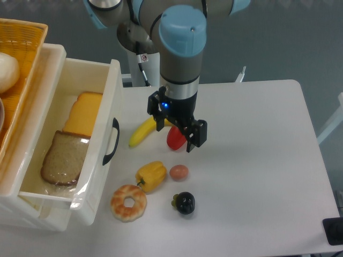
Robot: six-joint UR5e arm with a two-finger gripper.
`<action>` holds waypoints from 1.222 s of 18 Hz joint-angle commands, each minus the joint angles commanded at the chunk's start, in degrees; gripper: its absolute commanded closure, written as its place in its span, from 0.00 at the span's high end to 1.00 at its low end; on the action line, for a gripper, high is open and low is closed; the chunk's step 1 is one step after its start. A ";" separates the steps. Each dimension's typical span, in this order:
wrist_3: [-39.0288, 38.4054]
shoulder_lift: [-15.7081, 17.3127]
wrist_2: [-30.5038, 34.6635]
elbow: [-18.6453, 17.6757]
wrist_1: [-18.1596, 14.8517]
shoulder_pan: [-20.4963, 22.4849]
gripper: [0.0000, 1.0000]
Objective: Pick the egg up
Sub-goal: 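Move the open gripper from the red pepper over the small egg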
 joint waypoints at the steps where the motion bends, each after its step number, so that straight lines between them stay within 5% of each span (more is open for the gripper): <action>1: -0.18 0.00 0.00 -0.70 0.44 -0.17 1.00; 11: 6.14 -5.53 0.00 -0.88 1.67 -1.58 1.00; 22: 25.92 -10.45 5.89 -3.17 1.67 -0.97 1.00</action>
